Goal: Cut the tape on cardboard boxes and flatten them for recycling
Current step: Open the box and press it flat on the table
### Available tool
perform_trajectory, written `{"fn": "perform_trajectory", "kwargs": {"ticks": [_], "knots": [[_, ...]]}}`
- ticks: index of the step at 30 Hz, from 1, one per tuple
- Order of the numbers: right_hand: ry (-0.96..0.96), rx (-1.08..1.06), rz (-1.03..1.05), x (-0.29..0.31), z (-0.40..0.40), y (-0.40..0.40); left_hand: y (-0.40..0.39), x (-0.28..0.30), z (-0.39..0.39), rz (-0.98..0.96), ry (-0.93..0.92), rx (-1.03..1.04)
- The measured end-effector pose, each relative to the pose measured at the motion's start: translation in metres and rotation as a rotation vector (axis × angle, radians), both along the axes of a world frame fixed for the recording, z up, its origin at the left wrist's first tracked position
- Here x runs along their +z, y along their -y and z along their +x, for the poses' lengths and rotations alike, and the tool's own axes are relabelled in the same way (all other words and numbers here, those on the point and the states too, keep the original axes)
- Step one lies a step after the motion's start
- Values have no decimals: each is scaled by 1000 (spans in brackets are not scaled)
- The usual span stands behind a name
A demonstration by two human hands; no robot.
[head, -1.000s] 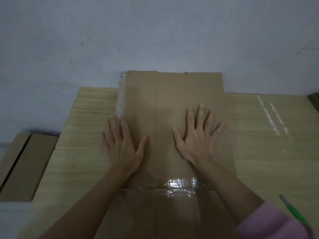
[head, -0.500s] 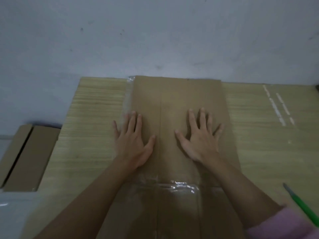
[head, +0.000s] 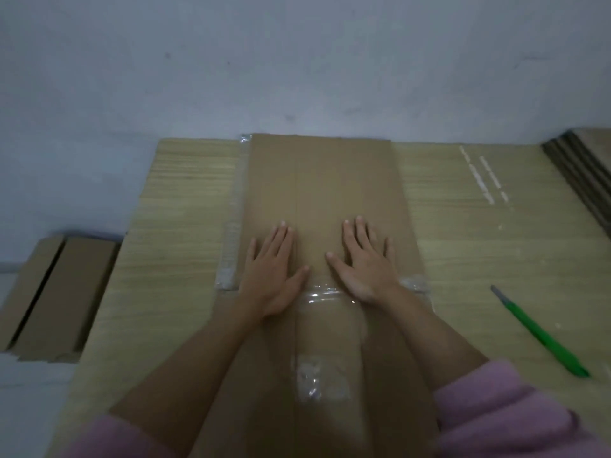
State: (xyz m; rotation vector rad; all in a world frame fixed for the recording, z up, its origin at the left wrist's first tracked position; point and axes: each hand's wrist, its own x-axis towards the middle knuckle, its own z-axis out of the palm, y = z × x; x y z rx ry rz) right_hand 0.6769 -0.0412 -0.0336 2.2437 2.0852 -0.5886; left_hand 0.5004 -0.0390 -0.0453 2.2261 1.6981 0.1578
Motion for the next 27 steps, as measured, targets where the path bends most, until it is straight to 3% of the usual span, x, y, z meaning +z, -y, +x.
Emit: {"fn": "perform_trajectory", "kwargs": {"ticks": [7, 12, 15, 17, 21, 23, 27], "knots": [[139, -91, 105, -8, 8, 78, 66, -5, -31, 181, 30, 54], [154, -144, 147, -22, 2, 85, 70, -22, -32, 209, -53, 72], [159, -131, 117, -19, 5, 83, 68, -18, -35, 238, 2, 56], [133, -169, 116, -17, 5, 85, 69, -18, -36, 206, 107, 149], [86, -538, 239, -18, 4, 87, 71, -12, -32, 170, 108, 577], [115, -584, 233, -19, 2, 88, 70, -11, -32, 99, 67, 613], [138, -562, 268, -13, 4, 90, 65, -12, -40, 142, 218, 666]]}}
